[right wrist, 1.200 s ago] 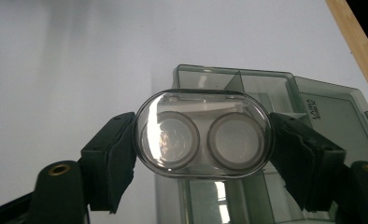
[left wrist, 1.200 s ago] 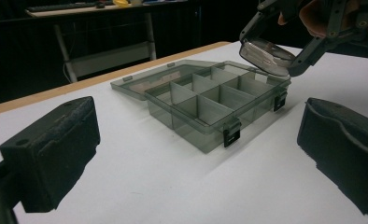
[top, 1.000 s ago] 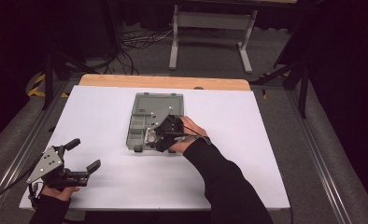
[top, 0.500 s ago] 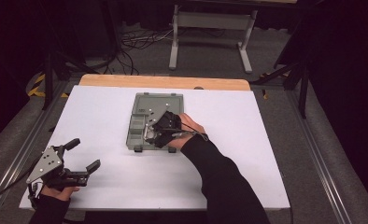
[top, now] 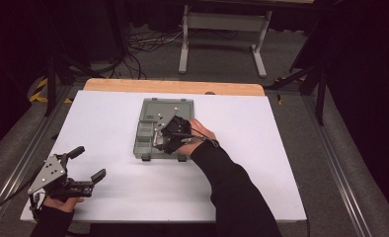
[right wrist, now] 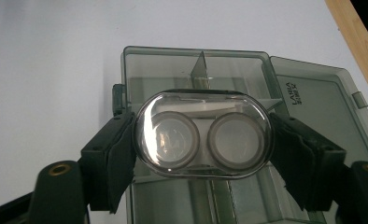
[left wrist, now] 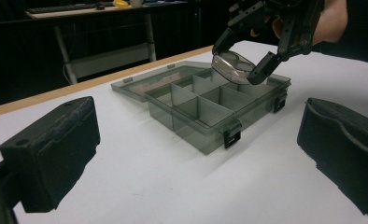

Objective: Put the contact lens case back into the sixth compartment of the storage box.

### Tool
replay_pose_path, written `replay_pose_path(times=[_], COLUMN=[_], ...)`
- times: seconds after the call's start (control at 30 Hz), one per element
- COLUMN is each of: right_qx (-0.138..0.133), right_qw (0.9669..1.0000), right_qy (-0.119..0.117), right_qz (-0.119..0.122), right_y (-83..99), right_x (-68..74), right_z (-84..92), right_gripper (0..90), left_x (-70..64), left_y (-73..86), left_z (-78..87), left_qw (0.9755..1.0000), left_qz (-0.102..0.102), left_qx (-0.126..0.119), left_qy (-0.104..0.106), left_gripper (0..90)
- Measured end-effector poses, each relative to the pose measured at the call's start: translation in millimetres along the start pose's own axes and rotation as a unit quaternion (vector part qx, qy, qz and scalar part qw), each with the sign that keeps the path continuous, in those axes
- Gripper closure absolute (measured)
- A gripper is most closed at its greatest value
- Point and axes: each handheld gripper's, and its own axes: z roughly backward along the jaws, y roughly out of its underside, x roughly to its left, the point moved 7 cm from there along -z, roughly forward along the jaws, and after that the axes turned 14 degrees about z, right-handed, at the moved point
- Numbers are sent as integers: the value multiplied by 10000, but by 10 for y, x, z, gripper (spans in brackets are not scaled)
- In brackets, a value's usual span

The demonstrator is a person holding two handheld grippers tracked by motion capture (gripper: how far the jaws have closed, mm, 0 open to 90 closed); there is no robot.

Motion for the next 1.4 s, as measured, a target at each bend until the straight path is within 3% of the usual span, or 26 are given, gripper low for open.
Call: replay_pose_path(times=[0.9,1.4], right_qx=[199,195], right_qw=[9995,9994], right_qy=[-231,-268], right_qz=[-8,-19], right_y=[56,48], right_x=[37,39], right_z=[-228,-258], right_gripper=[266,265], left_x=[2,-3], left_y=[-10,-9], left_z=[11,7], left_qw=[10000,10000], left_qz=[-22,-6], left_qx=[-12,-11], left_qy=[-8,2], left_gripper=[1,1])
